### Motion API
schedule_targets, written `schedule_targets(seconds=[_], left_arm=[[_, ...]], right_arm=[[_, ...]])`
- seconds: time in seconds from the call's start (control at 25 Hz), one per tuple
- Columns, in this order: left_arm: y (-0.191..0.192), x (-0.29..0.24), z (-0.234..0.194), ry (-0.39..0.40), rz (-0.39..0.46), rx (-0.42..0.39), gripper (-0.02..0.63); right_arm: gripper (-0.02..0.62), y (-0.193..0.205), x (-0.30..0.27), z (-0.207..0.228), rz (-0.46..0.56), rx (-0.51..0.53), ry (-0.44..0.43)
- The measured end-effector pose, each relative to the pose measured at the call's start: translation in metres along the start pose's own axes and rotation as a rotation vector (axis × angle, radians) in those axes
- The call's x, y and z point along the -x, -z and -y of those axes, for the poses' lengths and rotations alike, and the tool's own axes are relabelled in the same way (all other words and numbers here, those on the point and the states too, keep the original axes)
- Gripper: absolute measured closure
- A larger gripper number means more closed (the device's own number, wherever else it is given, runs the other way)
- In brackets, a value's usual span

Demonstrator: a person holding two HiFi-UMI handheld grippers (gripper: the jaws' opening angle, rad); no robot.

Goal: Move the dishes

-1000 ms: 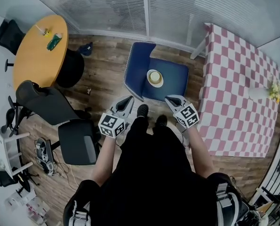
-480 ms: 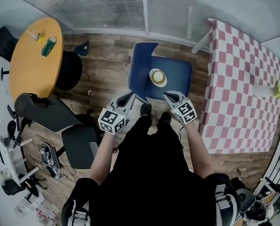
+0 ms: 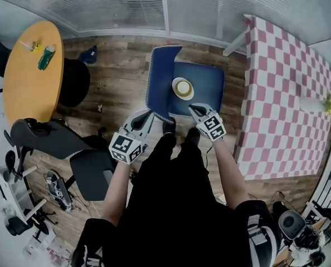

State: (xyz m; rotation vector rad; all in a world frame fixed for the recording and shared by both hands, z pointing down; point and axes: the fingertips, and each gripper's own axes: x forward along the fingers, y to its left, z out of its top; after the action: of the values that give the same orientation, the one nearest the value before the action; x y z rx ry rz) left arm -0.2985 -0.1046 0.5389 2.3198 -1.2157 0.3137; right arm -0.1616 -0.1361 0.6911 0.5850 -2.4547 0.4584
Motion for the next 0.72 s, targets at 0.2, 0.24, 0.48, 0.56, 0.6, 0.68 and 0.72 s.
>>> schedule_targets(seconds=[0.2, 0.24, 0.48, 0.56, 0.6, 0.68, 0.72], left_arm=[[0.012, -0.009, -0.009, -0.010, -0.010, 0.013, 0.584], [0.014, -0.011, -0.012, -0.011, -0.013, 0.016, 0.584], [0.025, -0.026, -0.024, -0.008, -0.031, 0.039, 0.584], [0.030, -0.031, -0.025, -0.005, -0.038, 0.044, 0.584], [0.033, -0.034, -0.026, -0.004, -0.043, 0.045, 0.584], [0.038, -0.037, -0.028, -0.003, -0.050, 0.048, 0.584], [0.040, -0.039, -0.029, -0.003, -0.052, 0.052, 0.584]], right_arm=[[0.580, 0.019, -0.025, 0.013, -0.046, 0.002, -0.013], [0.580, 0.023, -0.031, 0.014, -0.053, -0.011, -0.025], [0.580, 0.036, -0.064, 0.023, -0.074, -0.030, -0.054], [0.580, 0.043, -0.071, 0.028, -0.088, -0.030, -0.056], [0.580, 0.046, -0.075, 0.030, -0.093, -0.032, -0.056], [0.580, 0.054, -0.082, 0.035, -0.105, -0.030, -0.054], [0.580, 0.058, -0.085, 0.037, -0.116, -0.023, -0.050]])
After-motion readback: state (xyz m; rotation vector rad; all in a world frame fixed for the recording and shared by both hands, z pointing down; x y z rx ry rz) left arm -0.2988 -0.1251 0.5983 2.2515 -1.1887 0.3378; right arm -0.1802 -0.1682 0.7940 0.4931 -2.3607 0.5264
